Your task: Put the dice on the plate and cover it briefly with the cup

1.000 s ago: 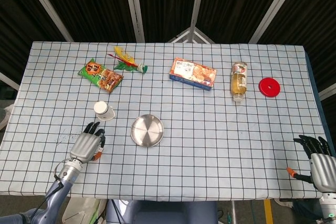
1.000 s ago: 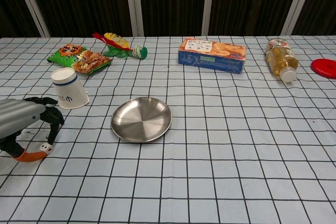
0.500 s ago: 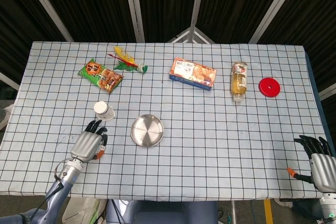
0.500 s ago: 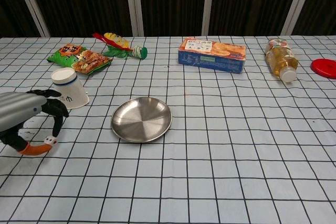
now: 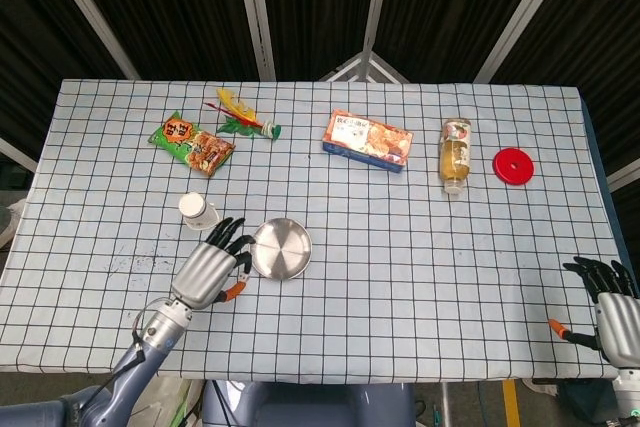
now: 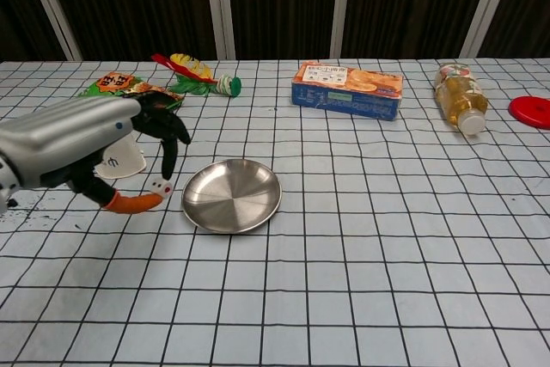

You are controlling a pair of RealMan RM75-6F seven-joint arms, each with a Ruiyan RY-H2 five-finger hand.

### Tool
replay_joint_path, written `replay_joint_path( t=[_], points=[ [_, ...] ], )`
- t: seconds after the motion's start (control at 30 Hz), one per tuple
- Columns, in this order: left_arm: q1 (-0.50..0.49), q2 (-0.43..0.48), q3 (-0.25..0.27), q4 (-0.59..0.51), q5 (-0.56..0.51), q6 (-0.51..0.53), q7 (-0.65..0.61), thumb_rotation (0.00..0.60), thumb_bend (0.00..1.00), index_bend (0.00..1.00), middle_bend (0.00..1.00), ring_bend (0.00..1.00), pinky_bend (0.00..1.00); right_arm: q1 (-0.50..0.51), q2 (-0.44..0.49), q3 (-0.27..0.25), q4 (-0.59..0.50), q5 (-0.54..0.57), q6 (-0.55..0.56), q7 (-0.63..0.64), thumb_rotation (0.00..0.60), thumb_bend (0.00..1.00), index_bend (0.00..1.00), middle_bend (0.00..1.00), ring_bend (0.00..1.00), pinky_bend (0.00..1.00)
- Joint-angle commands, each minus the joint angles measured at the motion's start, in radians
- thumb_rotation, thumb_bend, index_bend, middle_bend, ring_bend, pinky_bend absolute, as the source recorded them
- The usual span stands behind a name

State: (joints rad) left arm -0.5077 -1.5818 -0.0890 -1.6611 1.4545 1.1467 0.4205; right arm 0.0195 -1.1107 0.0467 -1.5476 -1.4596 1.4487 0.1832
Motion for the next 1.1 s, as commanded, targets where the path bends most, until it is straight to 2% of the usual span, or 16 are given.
replay_joint_path(
  t=[0.03, 0.3, 0.63, 0.83, 0.93, 1.03, 1.1],
  points=[
    [-0.053, -0.080, -0.054, 0.077, -0.017, -0.031, 0.025, 0.600, 0.49, 0.55, 0.24, 0.00, 0.00, -0.001, 0.002, 0.000, 0.003, 0.003, -0.002, 0.003, 0.600, 0.10, 0.25, 0.19, 0.13, 0.00],
    [-0.147, -0.219, -0.151, 0.248, -0.161, -0.131, 0.101, 0.600, 0.49, 0.55, 0.24, 0.00, 0.00, -0.001, 0.003, 0.002, 0.009, 0.006, -0.004, 0.018, 0.600, 0.10, 0.25, 0.19, 0.13, 0.00],
    [-0.189, -0.297, -0.177, 0.375, -0.217, -0.168, 0.075, 0.600, 0.49, 0.53, 0.24, 0.00, 0.00, 0.001, 0.002, 0.002, 0.017, 0.011, -0.013, 0.027, 0.600, 0.10, 0.25, 0.19, 0.13, 0.00],
    [-0.197, -0.300, -0.164, 0.397, -0.219, -0.191, 0.051, 0.600, 0.46, 0.39, 0.20, 0.00, 0.00, 0.003, -0.002, 0.001, 0.019, 0.008, -0.018, 0.026, 0.600, 0.10, 0.25, 0.19, 0.13, 0.00],
    [-0.195, -0.283, -0.154, 0.390, -0.227, -0.198, 0.063, 0.600, 0.38, 0.30, 0.11, 0.00, 0.00, 0.004, -0.001, 0.001, 0.018, 0.010, -0.019, 0.033, 0.600, 0.10, 0.25, 0.19, 0.13, 0.00],
    [-0.193, -0.264, -0.148, 0.372, -0.248, -0.206, 0.092, 0.600, 0.26, 0.15, 0.02, 0.00, 0.00, 0.004, -0.001, 0.001, 0.019, 0.008, -0.018, 0.033, 0.600, 0.10, 0.25, 0.19, 0.13, 0.00],
    [-0.191, -0.243, -0.145, 0.344, -0.276, -0.215, 0.122, 0.600, 0.21, 0.07, 0.00, 0.00, 0.00, 0.004, -0.002, 0.001, 0.017, 0.008, -0.018, 0.030, 0.600, 0.10, 0.25, 0.19, 0.13, 0.00]
  ],
)
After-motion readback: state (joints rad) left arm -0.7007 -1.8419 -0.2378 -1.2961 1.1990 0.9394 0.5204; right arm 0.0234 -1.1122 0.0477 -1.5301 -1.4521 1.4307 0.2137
